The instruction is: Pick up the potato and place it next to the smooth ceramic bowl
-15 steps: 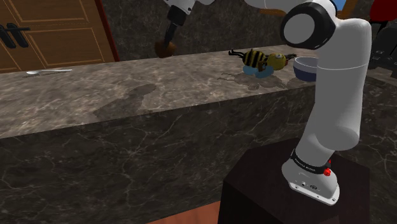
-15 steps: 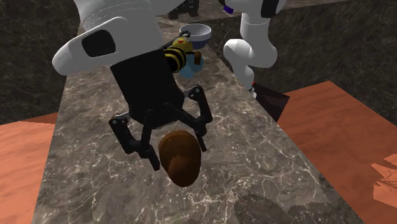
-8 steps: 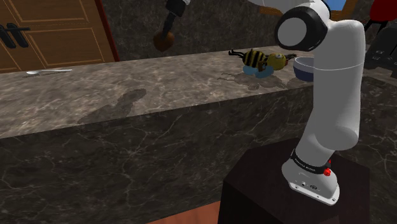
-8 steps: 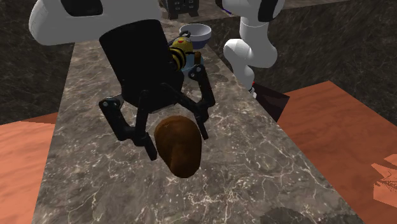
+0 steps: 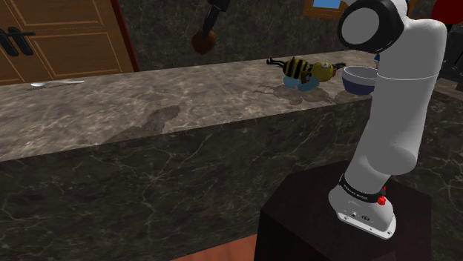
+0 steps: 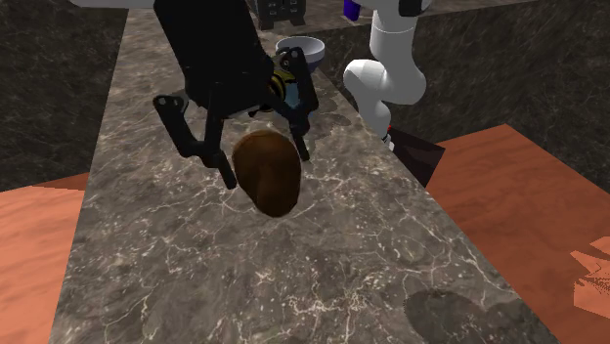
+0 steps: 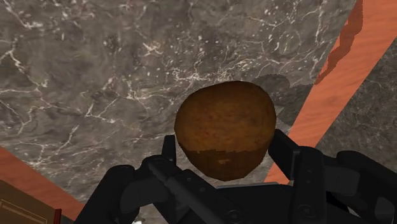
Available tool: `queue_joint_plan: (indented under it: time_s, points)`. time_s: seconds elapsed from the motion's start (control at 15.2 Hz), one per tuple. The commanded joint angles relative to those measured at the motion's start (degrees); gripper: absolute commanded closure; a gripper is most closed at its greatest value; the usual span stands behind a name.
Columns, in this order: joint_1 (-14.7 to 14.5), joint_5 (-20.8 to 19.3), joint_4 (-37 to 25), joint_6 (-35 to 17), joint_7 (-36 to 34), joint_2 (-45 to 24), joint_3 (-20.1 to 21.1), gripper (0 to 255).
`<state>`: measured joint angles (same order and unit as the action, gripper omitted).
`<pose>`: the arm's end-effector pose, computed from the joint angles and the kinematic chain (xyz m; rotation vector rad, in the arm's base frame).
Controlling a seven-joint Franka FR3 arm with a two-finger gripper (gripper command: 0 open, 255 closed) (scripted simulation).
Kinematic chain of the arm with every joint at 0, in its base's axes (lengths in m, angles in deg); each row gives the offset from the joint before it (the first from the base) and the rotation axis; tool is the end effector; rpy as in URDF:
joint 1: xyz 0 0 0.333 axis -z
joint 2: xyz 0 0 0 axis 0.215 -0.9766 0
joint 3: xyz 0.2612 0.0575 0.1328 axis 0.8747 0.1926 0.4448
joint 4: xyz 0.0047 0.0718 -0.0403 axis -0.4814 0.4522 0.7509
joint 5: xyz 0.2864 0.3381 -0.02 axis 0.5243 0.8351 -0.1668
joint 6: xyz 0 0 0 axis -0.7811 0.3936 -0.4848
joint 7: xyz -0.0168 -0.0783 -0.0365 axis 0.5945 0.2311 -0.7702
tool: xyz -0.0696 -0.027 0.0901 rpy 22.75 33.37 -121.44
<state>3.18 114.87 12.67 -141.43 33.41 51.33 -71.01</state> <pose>0.6682 0.0330 0.6702 -2.4004 -1.1370 -0.5582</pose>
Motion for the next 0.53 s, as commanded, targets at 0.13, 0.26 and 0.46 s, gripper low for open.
queue_joint_plan:
  time_s: [0.13, 0.26, 0.46]
  points:
    - [1.32, -1.16, 9.33, 0.03, 3.99, 7.32, -1.47, 255]
    - [2.11, -1.78, 12.96, 0.48, 5.75, 10.45, -2.27, 255]
    - [3.41, -2.78, 17.51, 1.56, 8.32, 14.66, -3.61, 255]
